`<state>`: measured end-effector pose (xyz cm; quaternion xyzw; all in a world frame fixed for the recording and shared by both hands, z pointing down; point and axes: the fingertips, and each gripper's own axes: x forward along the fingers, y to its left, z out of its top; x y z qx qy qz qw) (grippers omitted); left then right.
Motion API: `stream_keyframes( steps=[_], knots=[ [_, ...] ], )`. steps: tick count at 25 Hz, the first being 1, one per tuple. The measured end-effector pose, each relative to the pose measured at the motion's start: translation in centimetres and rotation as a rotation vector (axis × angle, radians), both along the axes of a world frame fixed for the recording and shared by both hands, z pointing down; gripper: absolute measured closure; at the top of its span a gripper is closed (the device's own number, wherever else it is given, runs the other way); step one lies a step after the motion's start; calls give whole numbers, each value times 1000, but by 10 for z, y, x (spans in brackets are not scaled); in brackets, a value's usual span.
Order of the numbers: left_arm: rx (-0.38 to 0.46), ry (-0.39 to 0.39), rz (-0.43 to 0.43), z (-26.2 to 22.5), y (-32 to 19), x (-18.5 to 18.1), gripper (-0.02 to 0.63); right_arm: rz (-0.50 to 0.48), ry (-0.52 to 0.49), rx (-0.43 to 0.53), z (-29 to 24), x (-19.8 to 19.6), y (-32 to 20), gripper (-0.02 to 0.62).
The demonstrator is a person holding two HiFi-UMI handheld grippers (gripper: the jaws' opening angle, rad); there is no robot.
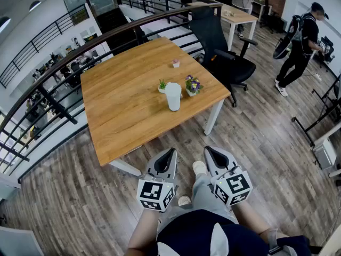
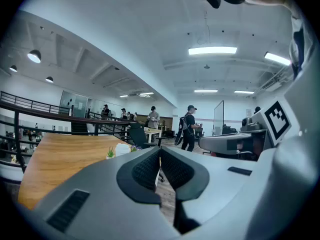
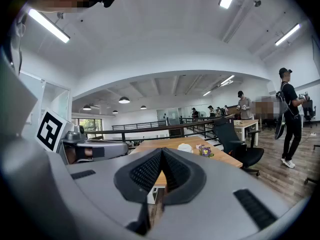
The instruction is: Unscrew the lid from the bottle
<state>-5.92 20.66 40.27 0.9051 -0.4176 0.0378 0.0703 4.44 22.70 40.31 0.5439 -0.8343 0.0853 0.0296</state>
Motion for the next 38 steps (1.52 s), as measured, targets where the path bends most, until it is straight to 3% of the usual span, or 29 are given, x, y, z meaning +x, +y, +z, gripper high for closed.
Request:
stream_keyframes(
  steps=[10,22,28,32,38],
  knots=[
    [6,-17,14,-4,-38,16,581,31,-25,-31,7,19,-38,592],
    [3,-95,27,0,-121,22,580,-8,-46,6,-5,14,-129,591],
    [22,-96,15,-10,-165,16,574,-25,-51,13,-15,13,-174,588],
    [37,-125,5,-9,-189,12,425,-44,-54,-2,-13,9,-202,501],
    [10,-158,-23,3,-217,1,313,-47,-37,-31,-7,7,-237,283]
  ],
)
